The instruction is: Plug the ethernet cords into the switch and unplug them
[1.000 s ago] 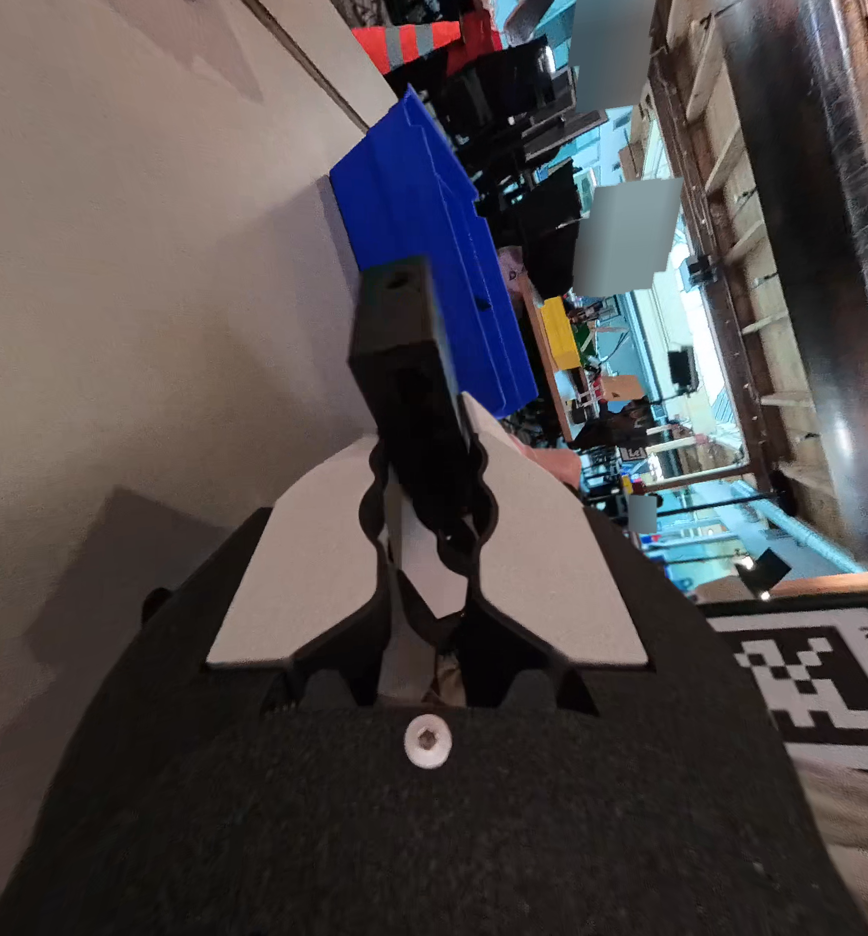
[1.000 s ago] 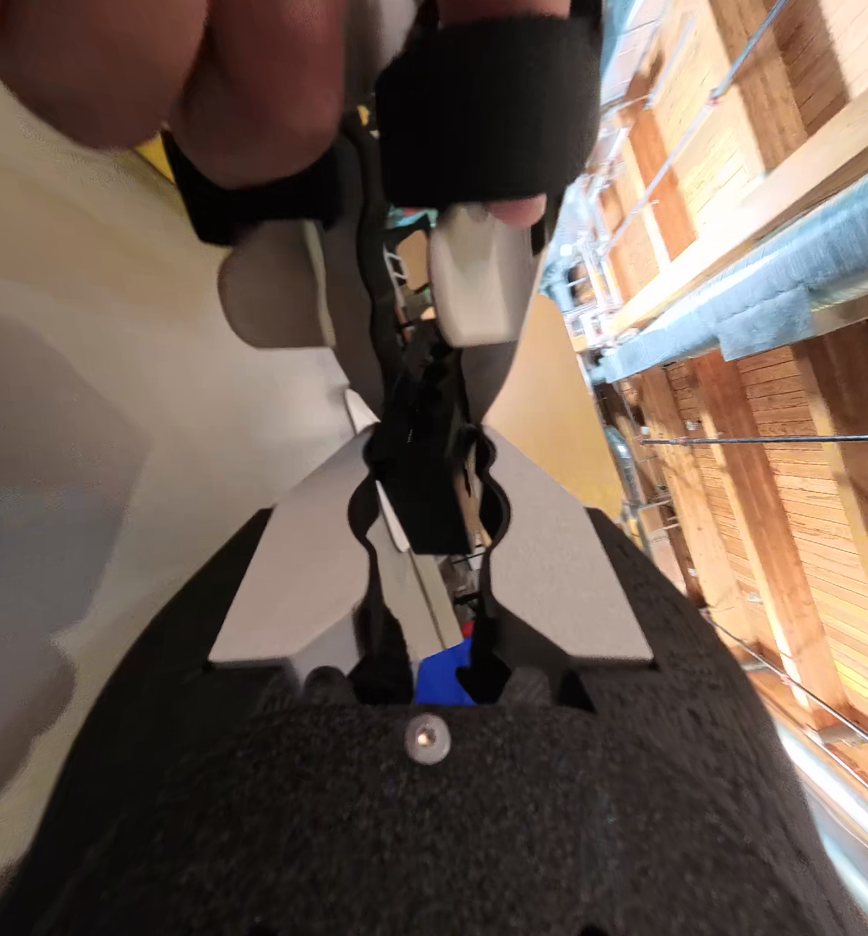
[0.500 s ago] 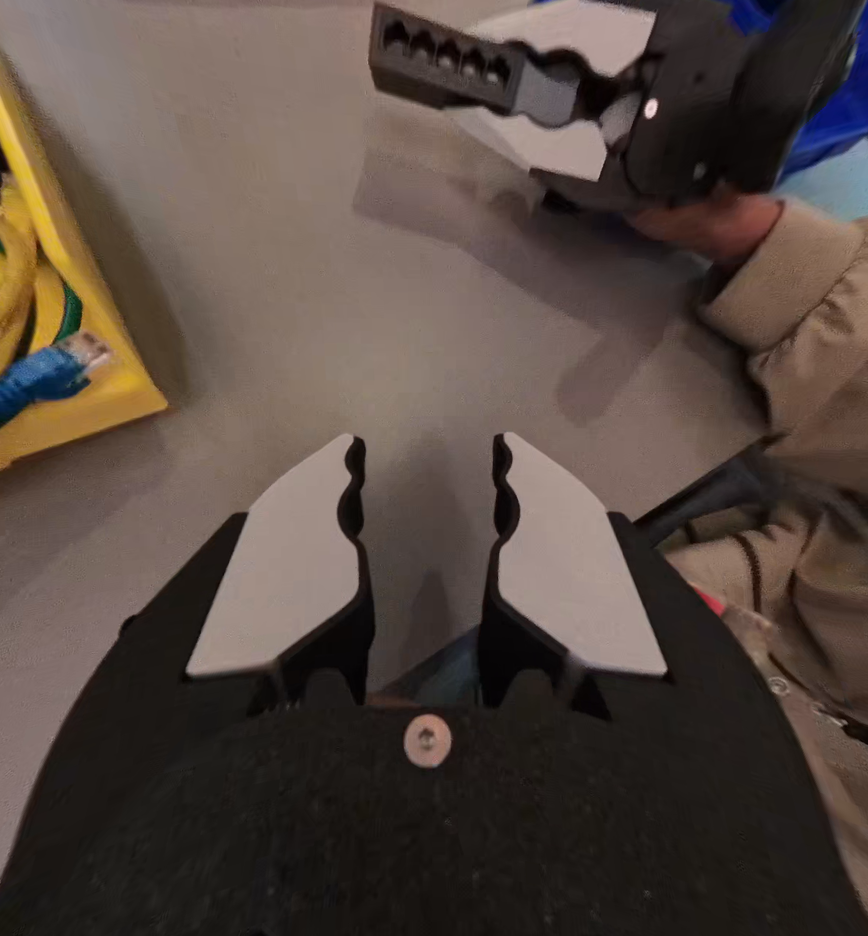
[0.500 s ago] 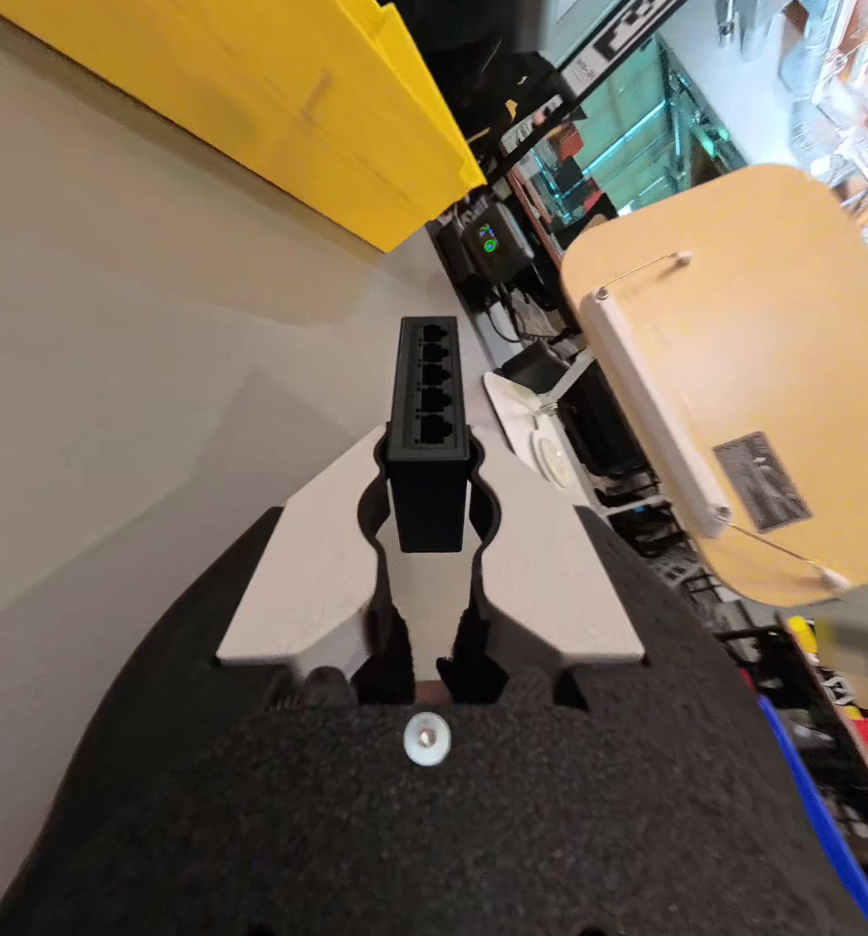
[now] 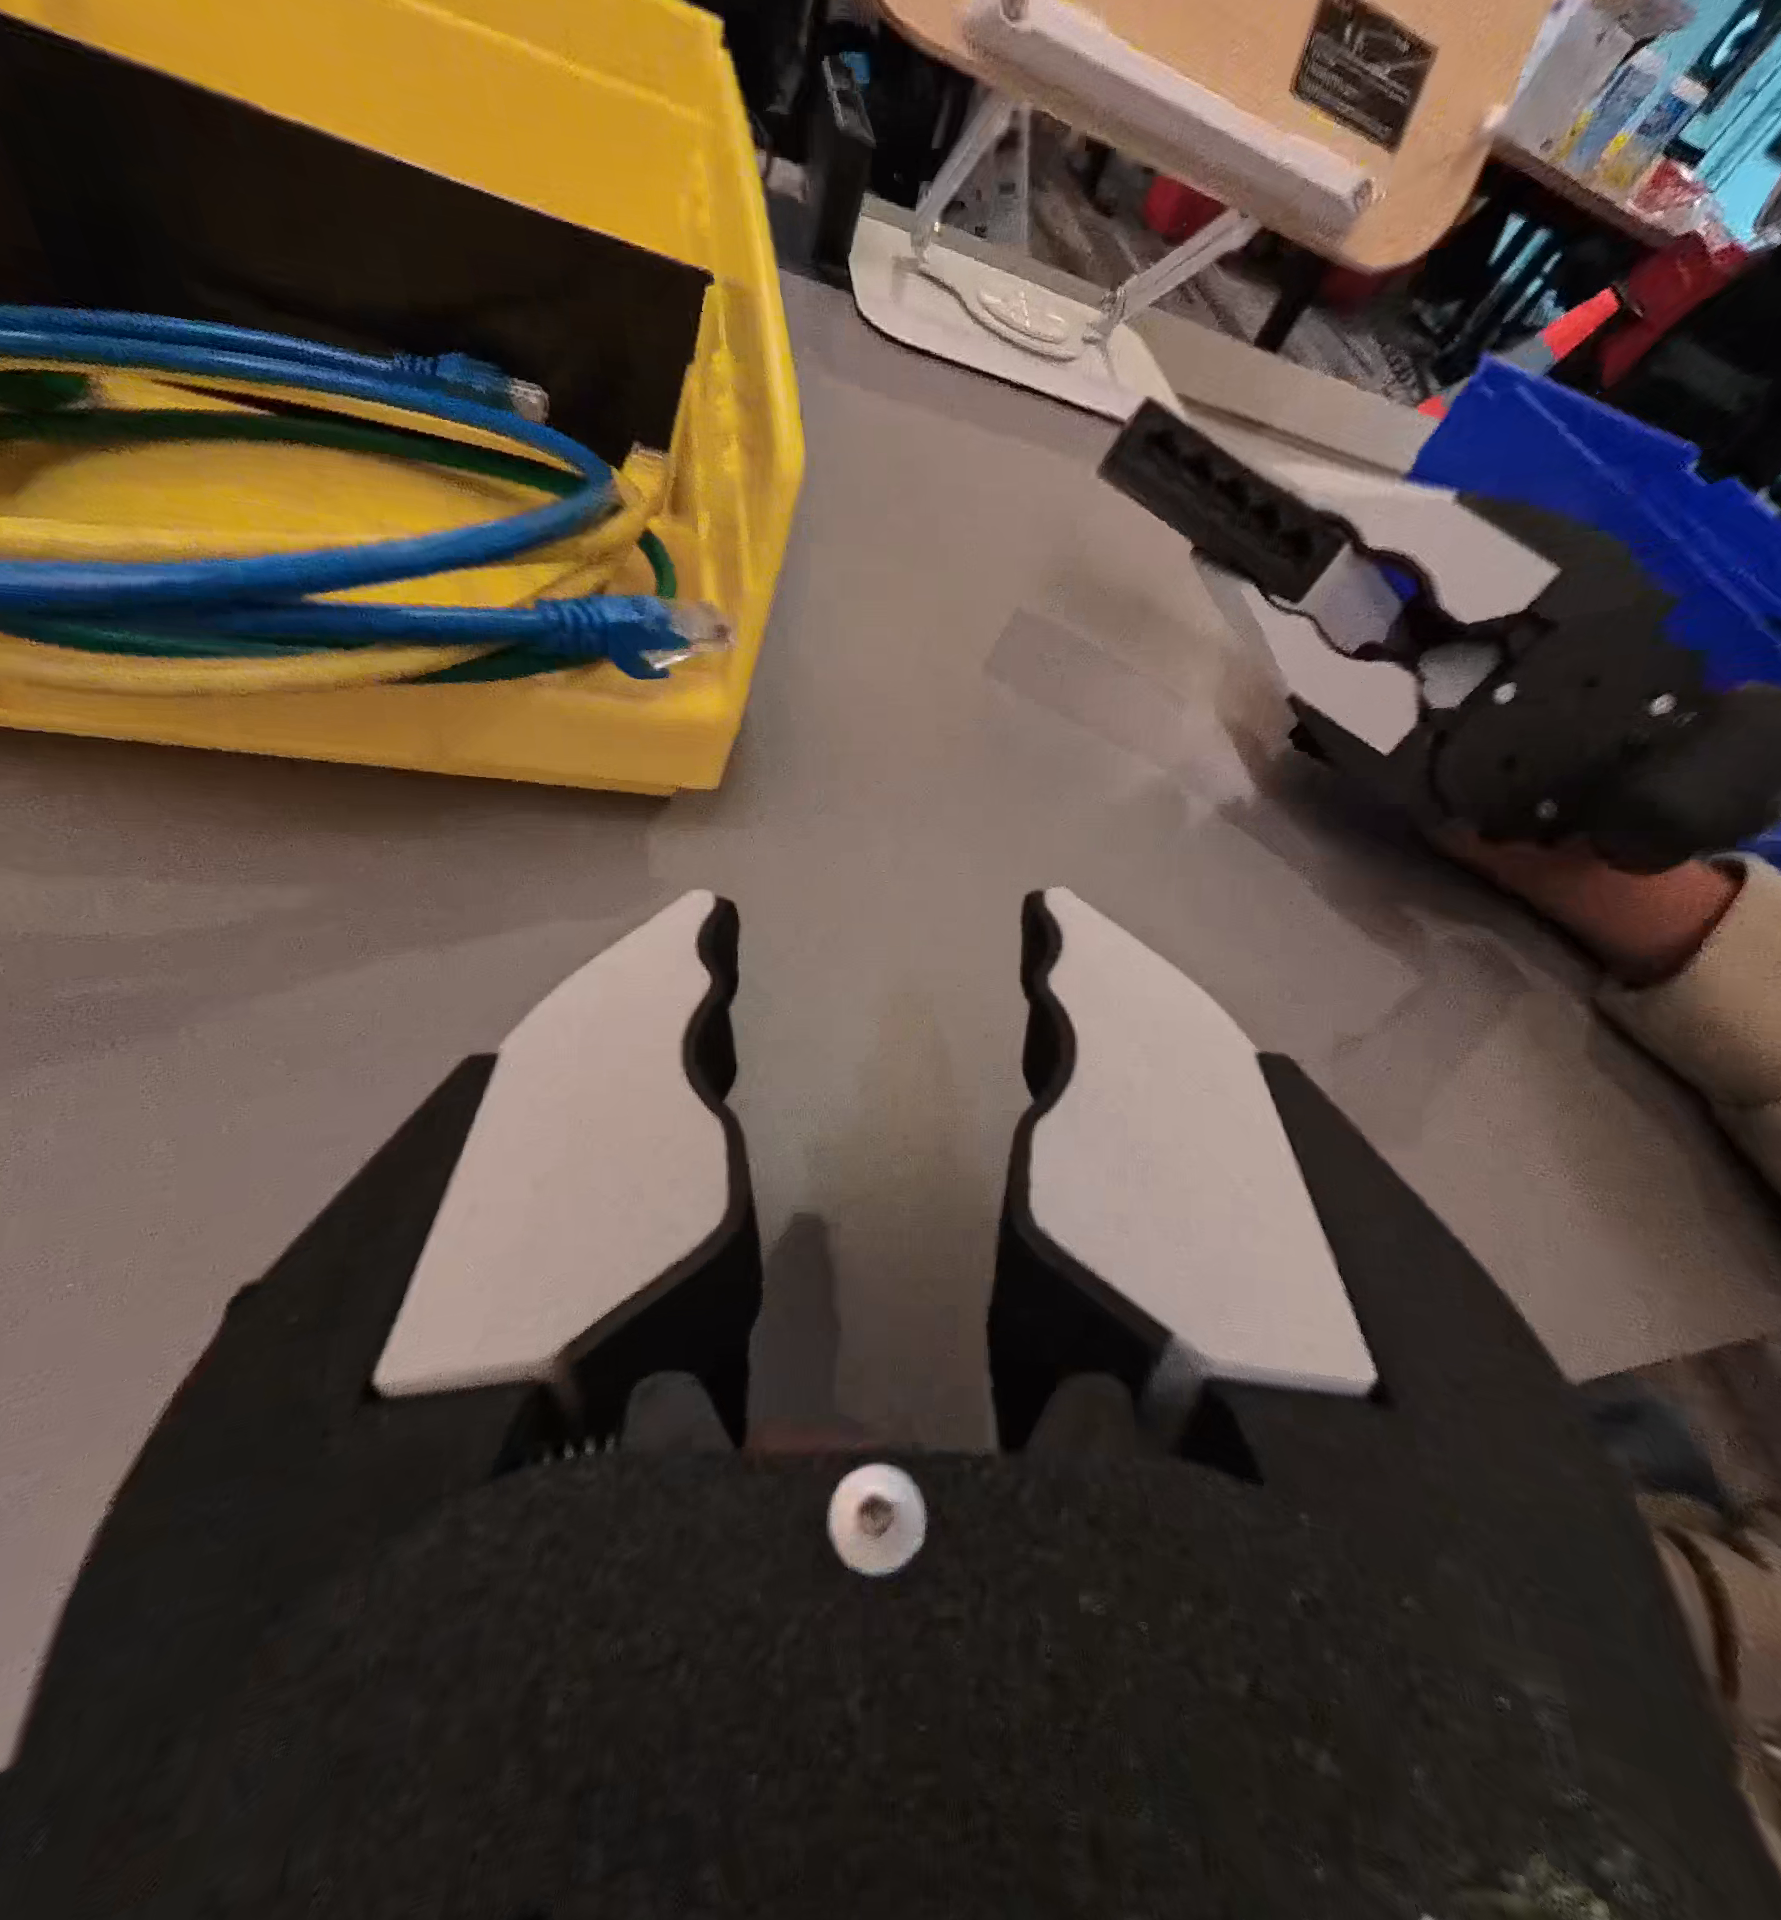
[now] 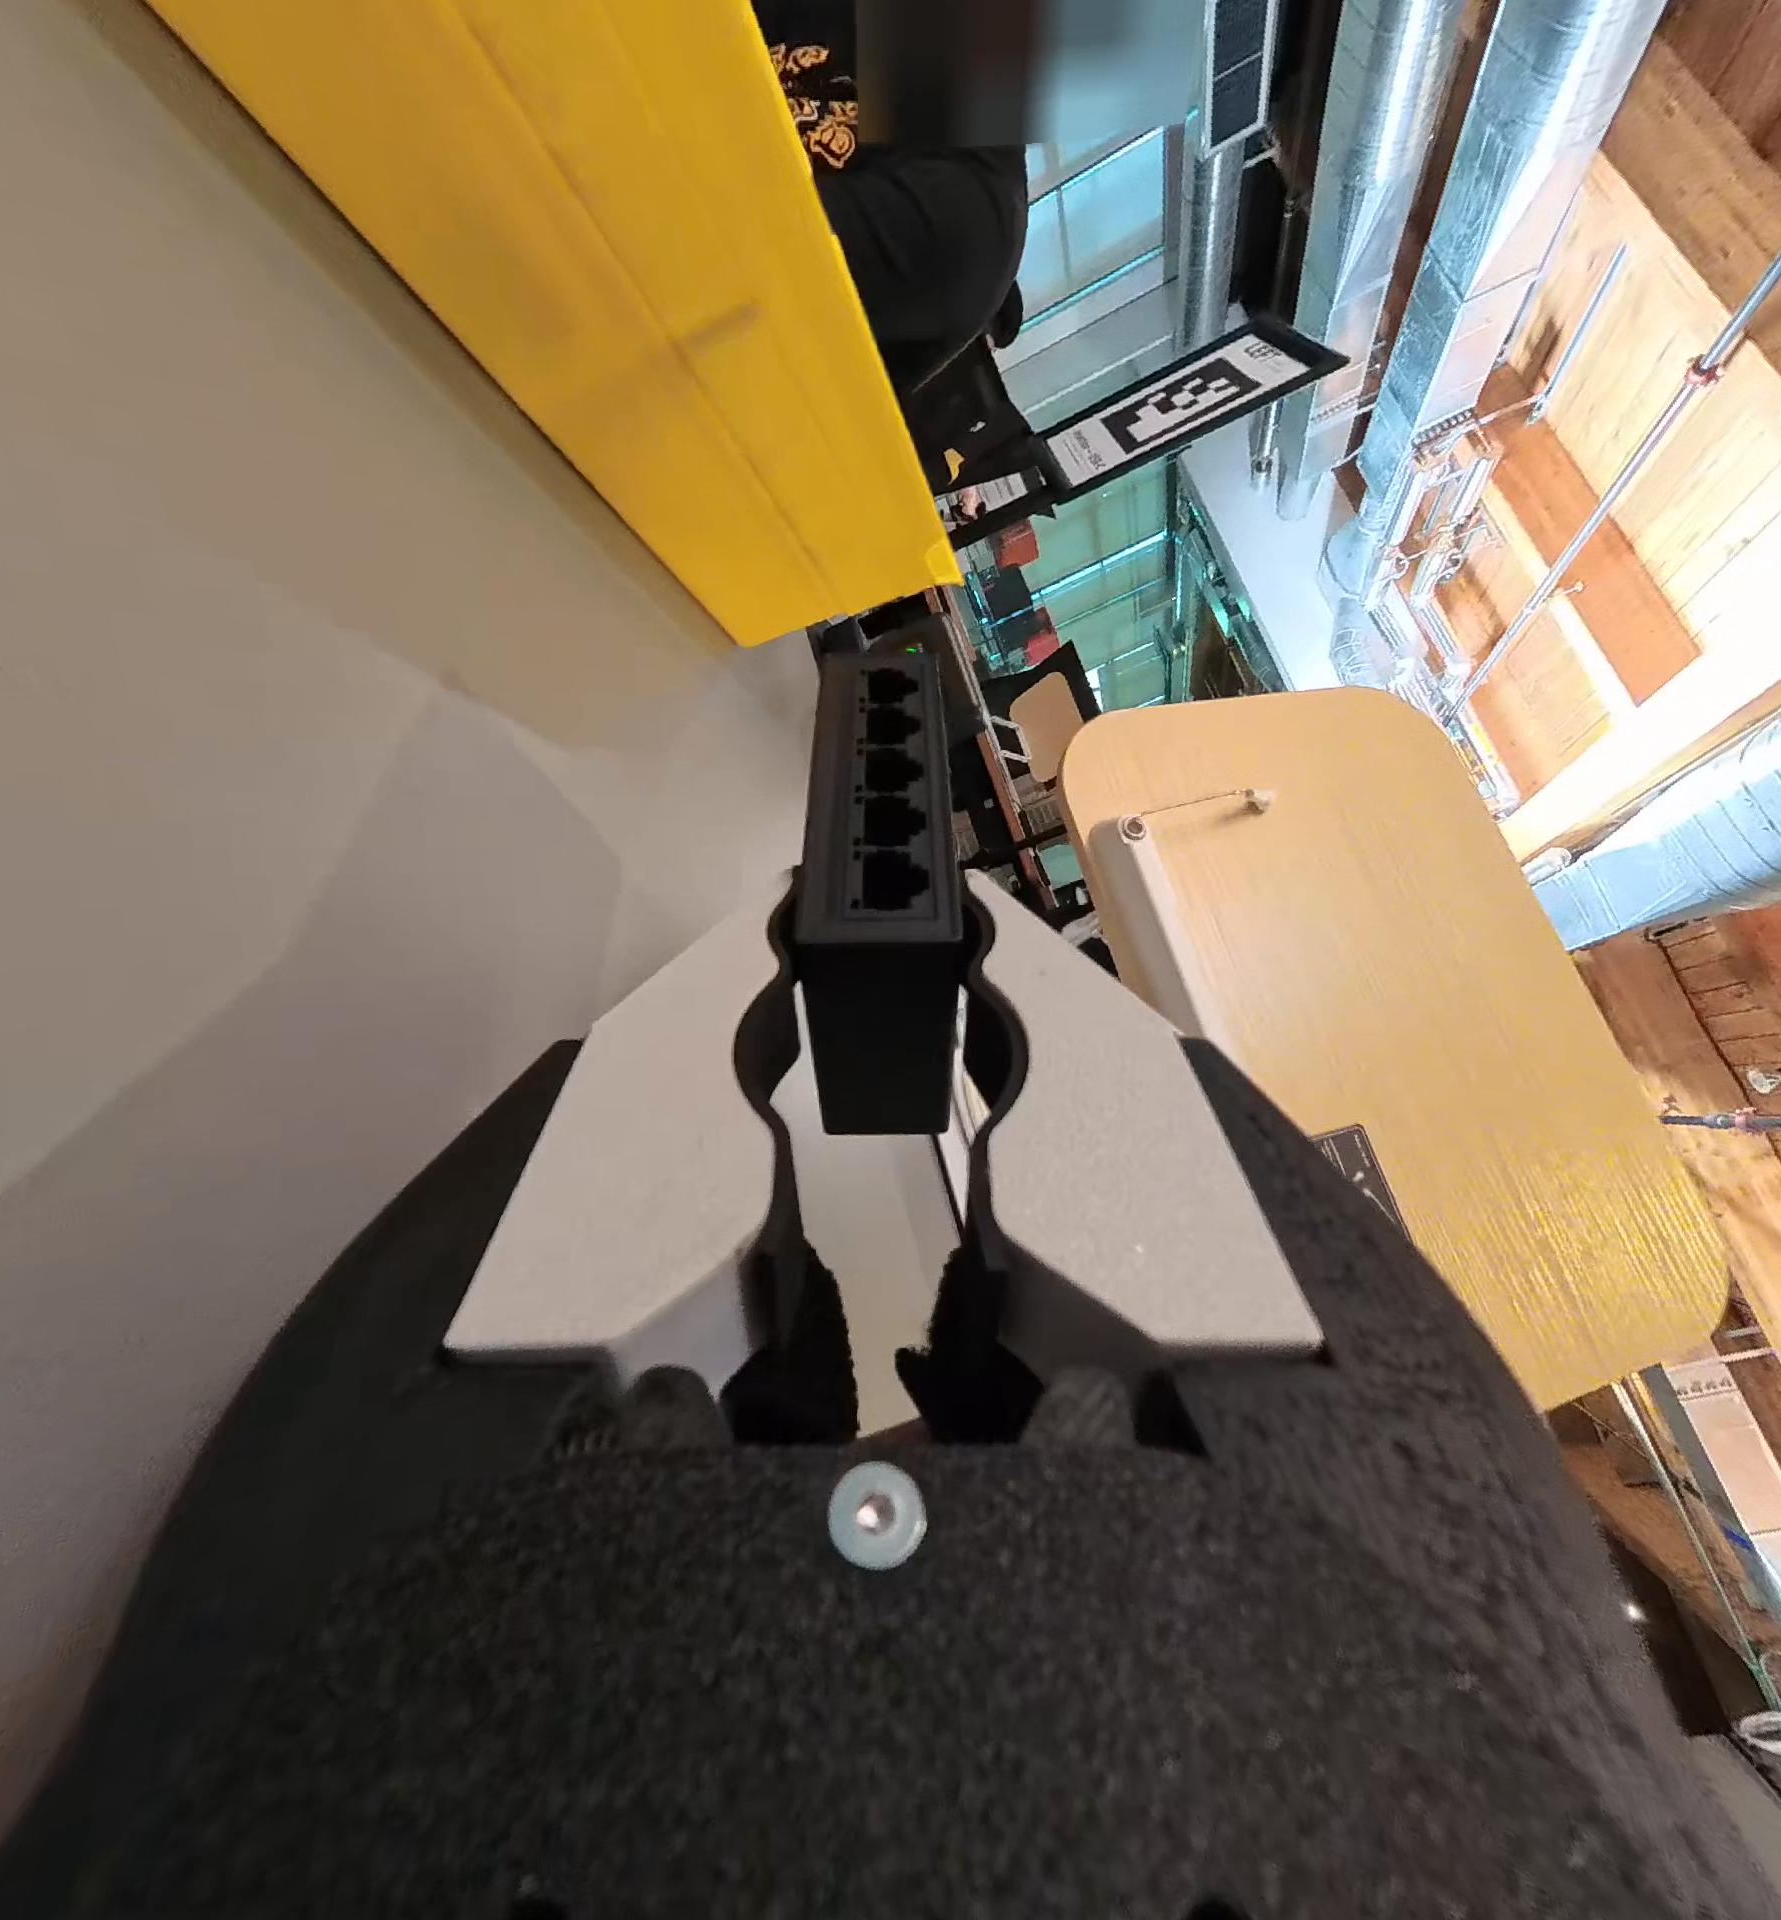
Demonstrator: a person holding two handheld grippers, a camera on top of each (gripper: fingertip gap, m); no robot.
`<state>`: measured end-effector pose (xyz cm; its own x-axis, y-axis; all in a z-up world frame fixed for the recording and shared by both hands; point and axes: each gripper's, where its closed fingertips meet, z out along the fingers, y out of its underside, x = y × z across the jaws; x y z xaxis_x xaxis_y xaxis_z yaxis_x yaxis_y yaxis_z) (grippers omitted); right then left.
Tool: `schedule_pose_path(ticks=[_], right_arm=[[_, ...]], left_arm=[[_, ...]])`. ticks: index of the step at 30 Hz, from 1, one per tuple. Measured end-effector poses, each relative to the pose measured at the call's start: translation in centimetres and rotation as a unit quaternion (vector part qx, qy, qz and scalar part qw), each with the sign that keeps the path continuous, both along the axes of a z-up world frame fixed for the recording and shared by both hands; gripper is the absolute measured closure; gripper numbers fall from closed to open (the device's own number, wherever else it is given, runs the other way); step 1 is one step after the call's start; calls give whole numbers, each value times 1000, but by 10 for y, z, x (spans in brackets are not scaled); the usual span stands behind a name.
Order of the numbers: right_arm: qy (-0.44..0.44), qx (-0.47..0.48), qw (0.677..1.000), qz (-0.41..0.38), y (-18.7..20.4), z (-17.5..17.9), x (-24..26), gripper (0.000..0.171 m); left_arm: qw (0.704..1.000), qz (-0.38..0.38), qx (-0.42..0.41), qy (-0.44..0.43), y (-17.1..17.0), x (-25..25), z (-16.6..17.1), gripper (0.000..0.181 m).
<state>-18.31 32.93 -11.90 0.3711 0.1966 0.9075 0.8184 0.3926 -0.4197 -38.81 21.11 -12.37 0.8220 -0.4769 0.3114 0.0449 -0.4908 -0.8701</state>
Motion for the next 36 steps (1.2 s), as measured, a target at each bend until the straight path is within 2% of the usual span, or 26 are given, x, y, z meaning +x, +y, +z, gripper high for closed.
schedule_pose_path(ticks=[2, 4, 8, 12, 18, 21, 23, 25, 30, 36], right_arm=[[-10, -8, 1000, -5, 3, -5, 2, 145], [-9, -17, 1000, -8, 5, -7, 3, 145], [-9, -24, 1000, -8, 5, -9, 3, 145], [-22, -20, 1000, -8, 5, -12, 2, 145], [-34, -20, 999, -8, 4, -15, 2, 145], [-46, -22, 999, -8, 3, -19, 1, 145], [-51, -22, 998, -4, 2, -20, -1, 145], [-48, -25, 999, -2, 2, -21, -1, 145], [-33, -33, 999, -5, 5, -18, 2, 145], [-35, -34, 999, -6, 5, -19, 2, 145]], left_arm=[[999, 8, 28, -14, 6, -13, 15, 132], [996, 70, 49, -21, 18, -45, 19, 132], [992, 102, 11, -77, 37, -94, 26, 128], [992, 99, -48, -58, 65, -128, 21, 124], [960, 67, -169, -215, 93, -133, 14, 136], [956, 73, -199, -202, 101, -132, -3, 141], [951, 65, -195, -231, 102, -128, -1, 158], [948, 70, -192, -243, 102, -129, 1, 162], [963, 60, -169, -201, 99, -127, 8, 164], [991, 48, -113, -46, 93, -122, 17, 167]])
